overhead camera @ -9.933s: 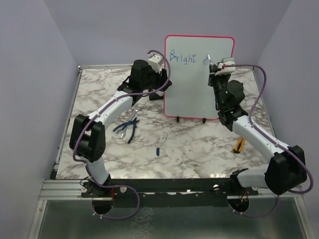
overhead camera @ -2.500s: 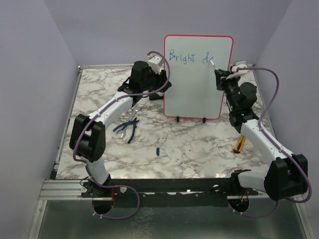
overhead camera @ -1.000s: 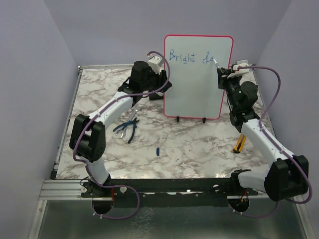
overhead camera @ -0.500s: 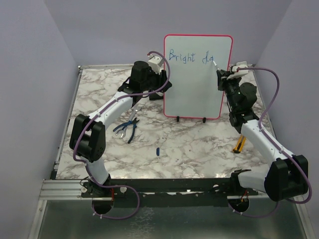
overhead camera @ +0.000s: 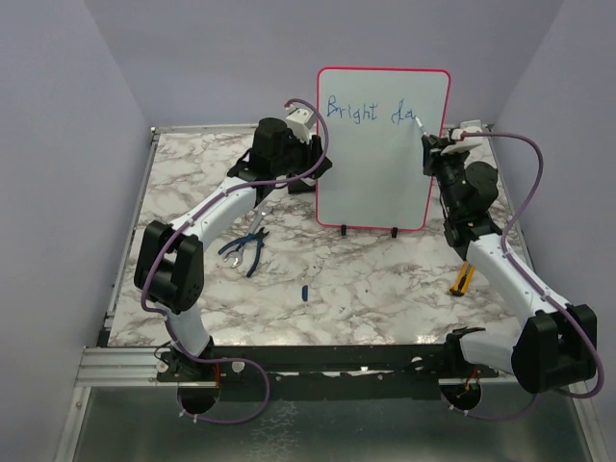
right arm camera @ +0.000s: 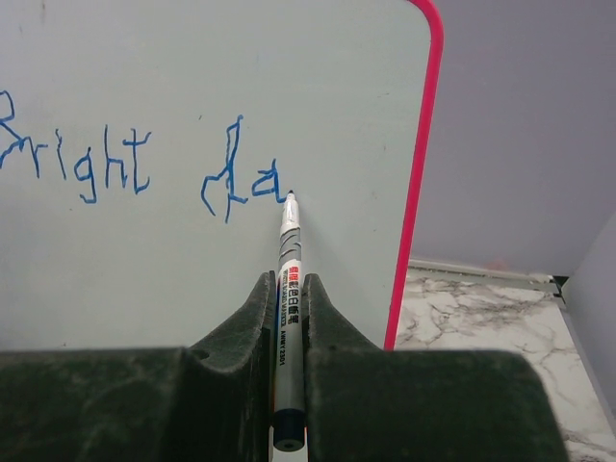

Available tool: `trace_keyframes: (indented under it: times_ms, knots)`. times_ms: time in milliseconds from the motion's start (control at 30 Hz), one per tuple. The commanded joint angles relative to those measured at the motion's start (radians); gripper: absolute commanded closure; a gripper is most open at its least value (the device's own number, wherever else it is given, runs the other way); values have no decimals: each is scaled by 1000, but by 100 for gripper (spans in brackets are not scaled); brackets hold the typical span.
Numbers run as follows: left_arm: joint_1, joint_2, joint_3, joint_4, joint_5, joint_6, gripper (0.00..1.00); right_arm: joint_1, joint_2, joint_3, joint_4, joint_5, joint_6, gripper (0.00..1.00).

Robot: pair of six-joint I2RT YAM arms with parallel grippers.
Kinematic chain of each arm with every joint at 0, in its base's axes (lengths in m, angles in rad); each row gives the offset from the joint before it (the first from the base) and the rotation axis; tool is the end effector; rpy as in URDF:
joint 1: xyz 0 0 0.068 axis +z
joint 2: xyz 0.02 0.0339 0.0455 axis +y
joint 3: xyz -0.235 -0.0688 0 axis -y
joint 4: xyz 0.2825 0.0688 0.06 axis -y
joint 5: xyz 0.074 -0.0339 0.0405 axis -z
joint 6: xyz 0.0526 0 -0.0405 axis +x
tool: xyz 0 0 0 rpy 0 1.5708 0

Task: Write a sentence on the whiteboard
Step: Pick up the sentence from the whiteboard.

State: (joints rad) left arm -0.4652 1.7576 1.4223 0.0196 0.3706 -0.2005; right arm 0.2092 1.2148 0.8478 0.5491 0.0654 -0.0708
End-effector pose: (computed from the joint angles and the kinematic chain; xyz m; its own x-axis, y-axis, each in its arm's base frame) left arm 0.4089 -0.2266 0.2699 -0.4165 0.0013 -0.9091 0.6560 0.6928 -0.2995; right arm 0.3408 0.0688 0.3113 0.1869 -0.0325 -0.9818 -0.1315 0.9896 -0.0578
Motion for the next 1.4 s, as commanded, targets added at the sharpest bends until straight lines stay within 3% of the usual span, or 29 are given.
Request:
trace_keyframes:
  times_ms: [0,200,1367]
  knots:
    - [-3,-41,-5,6,20,-5,54,-4,-31,-11,8,-18,3,99]
    - [-3,-42,-6,8,23,-8,54,-4,-54,-19,20,-50,12,99]
    - [-3,-45,-10,9,21,-6,55,-4,-41,-48,18,92,30,99]
